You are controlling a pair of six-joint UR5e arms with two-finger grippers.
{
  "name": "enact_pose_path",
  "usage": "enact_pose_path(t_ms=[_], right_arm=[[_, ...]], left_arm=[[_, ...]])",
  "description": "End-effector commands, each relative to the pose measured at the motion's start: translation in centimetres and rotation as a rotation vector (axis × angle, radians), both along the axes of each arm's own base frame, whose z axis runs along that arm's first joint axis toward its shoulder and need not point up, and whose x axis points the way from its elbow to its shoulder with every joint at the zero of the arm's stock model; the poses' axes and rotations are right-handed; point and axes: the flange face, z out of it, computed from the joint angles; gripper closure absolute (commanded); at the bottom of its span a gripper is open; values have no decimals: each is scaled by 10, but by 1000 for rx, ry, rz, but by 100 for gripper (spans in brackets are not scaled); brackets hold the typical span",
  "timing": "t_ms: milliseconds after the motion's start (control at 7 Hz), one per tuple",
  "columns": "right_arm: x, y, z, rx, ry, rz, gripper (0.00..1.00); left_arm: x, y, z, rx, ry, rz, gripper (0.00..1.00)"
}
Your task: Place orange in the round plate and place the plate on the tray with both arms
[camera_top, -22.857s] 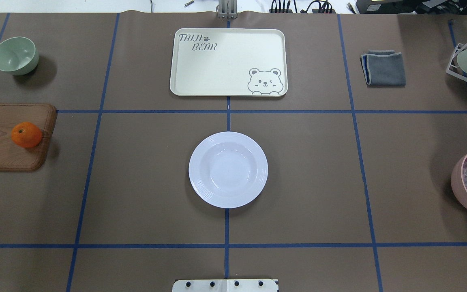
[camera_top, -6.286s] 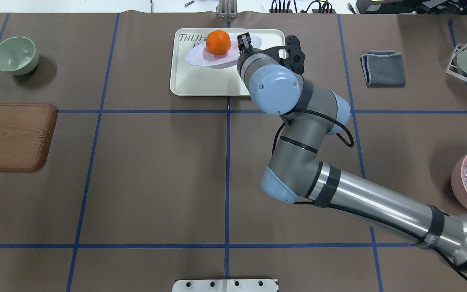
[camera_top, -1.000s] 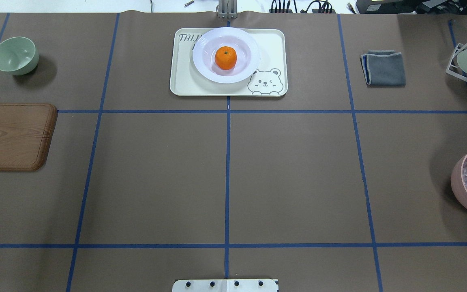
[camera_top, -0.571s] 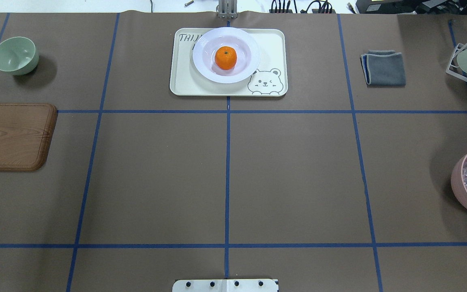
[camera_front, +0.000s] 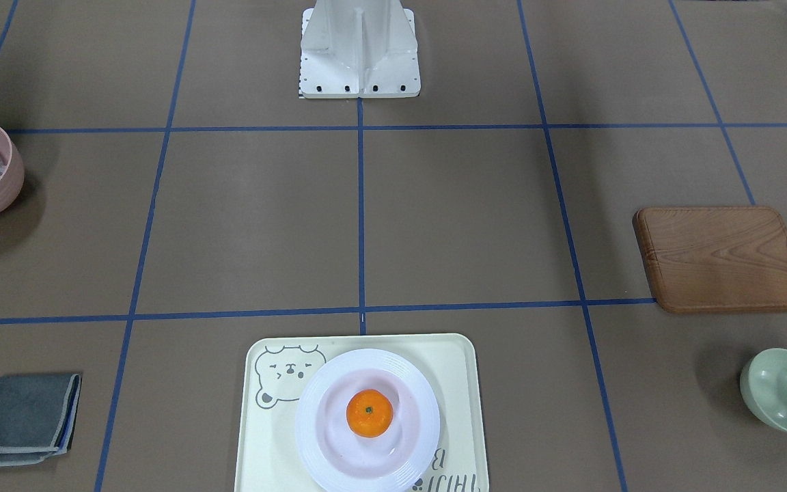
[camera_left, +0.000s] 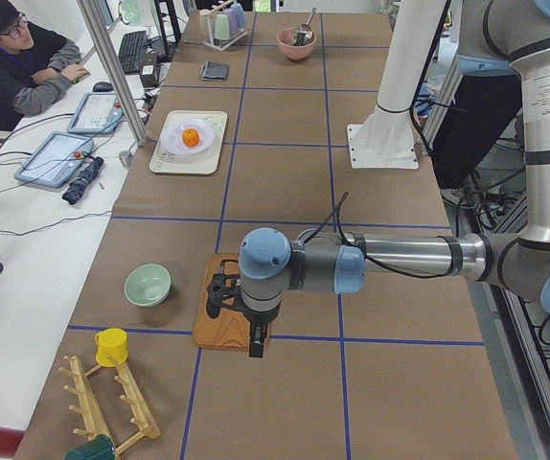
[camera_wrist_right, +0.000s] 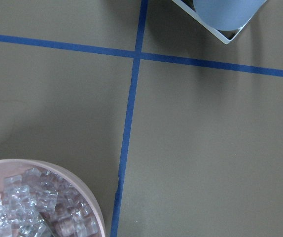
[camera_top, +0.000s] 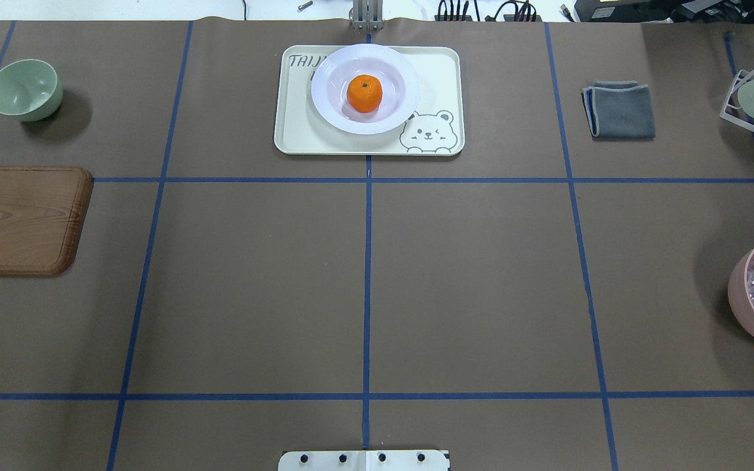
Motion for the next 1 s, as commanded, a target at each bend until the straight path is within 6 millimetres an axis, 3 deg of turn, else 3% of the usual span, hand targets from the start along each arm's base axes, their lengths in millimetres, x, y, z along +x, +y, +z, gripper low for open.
enact_pose_path(t_ms=[0, 857], right_arm=[[0, 7, 2, 0, 7, -7, 0], [-1, 6, -1, -4, -7, -4, 0]], left_arm=[[0, 0, -1, 0, 0, -1, 1], [0, 0, -2, 2, 0, -1, 1]])
